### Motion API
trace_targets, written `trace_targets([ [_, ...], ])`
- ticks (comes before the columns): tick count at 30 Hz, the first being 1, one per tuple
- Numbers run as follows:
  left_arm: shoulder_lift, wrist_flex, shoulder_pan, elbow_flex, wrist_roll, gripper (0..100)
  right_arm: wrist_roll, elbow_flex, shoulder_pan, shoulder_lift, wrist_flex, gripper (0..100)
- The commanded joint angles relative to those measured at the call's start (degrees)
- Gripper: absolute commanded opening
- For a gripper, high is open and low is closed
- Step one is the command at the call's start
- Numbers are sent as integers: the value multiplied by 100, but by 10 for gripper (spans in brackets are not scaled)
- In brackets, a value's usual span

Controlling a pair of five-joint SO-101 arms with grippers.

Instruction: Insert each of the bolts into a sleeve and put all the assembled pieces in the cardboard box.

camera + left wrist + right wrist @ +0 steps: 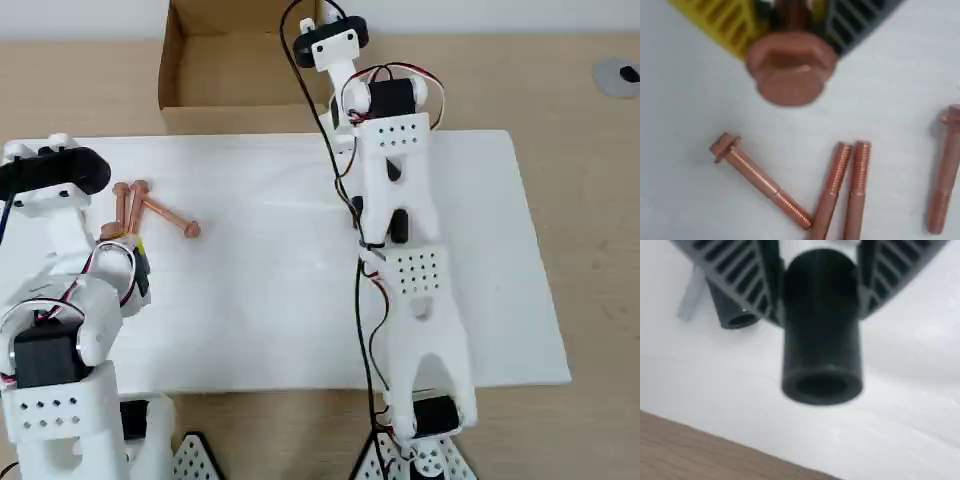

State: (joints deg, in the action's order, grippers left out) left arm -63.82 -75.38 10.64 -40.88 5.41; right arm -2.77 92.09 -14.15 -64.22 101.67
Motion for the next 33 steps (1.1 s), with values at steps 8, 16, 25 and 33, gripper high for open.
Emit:
trace_targets([
  [8,-101,695,-132,818,-9,9,-53,330,-743,2818,79,10],
  [16,-787,607,-132,809,-343,9,-44,-488,-743,4716,79,10],
  [25,-2079,624,-132,589,-352,9,0,-3705,-655,7160,79,10],
  [33,-2642,659,-123,-26,-369,7,1011,-6809,-646,9640,53,10],
])
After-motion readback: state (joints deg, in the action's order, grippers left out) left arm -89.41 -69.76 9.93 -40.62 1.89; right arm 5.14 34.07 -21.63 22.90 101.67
